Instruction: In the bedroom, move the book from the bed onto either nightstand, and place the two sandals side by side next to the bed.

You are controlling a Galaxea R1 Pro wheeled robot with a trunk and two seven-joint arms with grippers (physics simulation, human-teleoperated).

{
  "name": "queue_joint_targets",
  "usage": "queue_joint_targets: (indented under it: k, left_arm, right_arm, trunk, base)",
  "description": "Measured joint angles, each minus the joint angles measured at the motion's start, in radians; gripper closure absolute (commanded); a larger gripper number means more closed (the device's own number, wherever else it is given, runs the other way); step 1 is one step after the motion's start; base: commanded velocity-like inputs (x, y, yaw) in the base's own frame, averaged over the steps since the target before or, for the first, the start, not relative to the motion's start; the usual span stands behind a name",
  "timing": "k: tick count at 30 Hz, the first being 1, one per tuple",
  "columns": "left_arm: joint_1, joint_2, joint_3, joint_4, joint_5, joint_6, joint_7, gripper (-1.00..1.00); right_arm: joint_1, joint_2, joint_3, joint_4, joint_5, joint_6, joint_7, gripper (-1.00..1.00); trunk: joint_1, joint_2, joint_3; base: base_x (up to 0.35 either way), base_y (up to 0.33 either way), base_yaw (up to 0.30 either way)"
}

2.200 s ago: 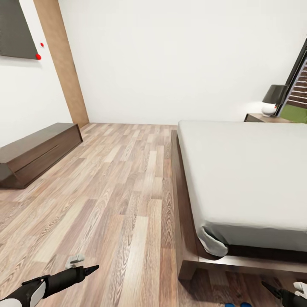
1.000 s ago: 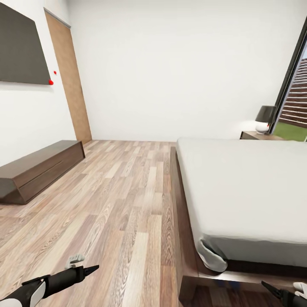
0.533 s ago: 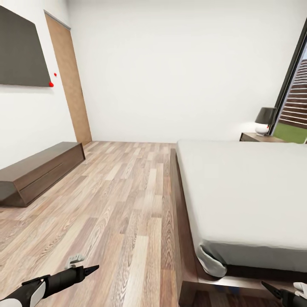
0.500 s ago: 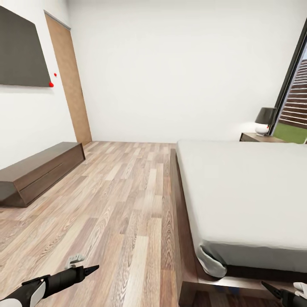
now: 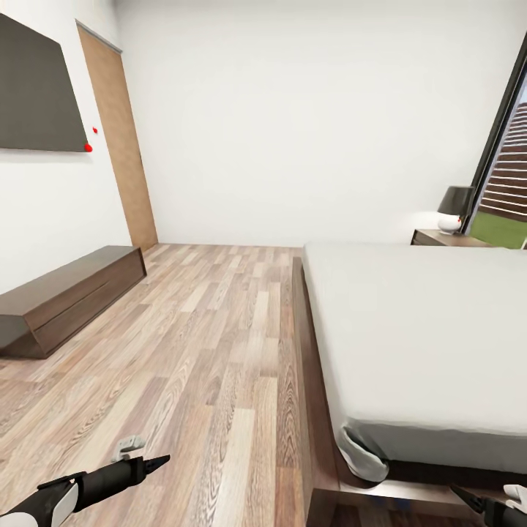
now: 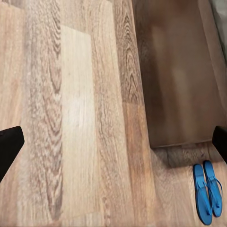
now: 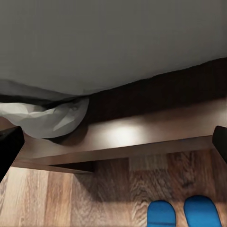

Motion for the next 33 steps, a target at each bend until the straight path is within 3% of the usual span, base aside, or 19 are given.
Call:
queue_joint_targets:
  k: [12, 33]
  left_arm:
    - [0.0, 0.0, 0.0, 0.0, 0.0, 0.0, 0.0, -1.0]
    - [0.0, 0.0, 0.0, 0.0, 0.0, -0.001, 0.0, -1.0]
  right_arm:
    - [0.0, 0.0, 0.0, 0.0, 0.0, 0.0, 0.0, -1.0]
    - [0.0, 0.0, 0.0, 0.0, 0.0, 0.0, 0.0, -1.0]
  trunk:
    - [0.0, 0.0, 0.0]
    - [0.0, 0.0, 0.0]
  base:
    - [0.0, 0.0, -0.03]
    - [0.0, 0.0, -0.262]
